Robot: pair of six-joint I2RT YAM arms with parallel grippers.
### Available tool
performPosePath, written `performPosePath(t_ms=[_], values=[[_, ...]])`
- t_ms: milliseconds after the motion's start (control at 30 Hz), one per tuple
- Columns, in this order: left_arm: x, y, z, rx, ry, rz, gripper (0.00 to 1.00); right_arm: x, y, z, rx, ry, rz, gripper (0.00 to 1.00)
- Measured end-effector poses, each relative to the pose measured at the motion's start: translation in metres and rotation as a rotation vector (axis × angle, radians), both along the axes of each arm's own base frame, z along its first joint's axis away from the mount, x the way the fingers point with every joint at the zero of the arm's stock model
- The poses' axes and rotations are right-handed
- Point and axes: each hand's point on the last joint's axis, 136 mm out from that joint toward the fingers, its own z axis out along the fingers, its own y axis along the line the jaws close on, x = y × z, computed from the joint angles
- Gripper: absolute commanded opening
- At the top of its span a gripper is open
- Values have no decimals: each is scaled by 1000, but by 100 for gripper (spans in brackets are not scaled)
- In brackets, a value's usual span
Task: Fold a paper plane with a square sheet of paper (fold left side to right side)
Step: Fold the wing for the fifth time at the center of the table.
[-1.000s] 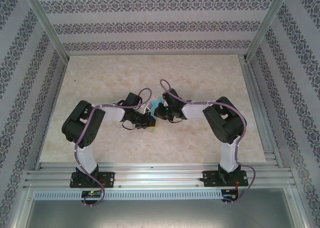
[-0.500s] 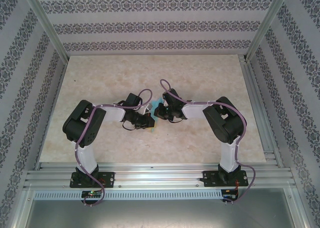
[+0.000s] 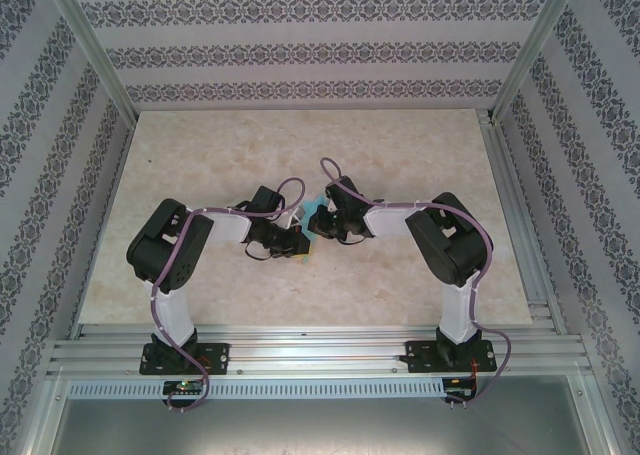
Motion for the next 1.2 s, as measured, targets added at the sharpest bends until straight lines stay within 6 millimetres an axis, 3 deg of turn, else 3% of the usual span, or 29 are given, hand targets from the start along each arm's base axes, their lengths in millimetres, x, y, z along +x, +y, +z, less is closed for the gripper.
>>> performPosePath(t_ms=[167,333,400,500,733,933,1067,1200], values=[[-1,-1,-1,-8,-9,-4,2,0,-17,7,-31,-2,-5,10],[-1,-1,-1,-11,-13,-4,0,2,-56,39,-61,-58,-49,9],[-1,-1,-1,-10,-13,-4,0,-2,-61,52,-56,-90,-51,8],[-1,-1,-1,-10,-14,-4,0,-15,-52,57,-40,-104,-21,8],[-1,-1,-1,-9,-14,-3,0,-36,-11,32,7,-44,25,6],[-1,-1,-1,-8,-17,-5,0,-33,-6,6,9,9,-5,7],[-1,-1,-1,-8,-16,-6,0,-31,-3,5,21,14,-9,7],[-1,-1,-1,-8,-17,-7,0,-24,-10,12,31,-7,-2,19]])
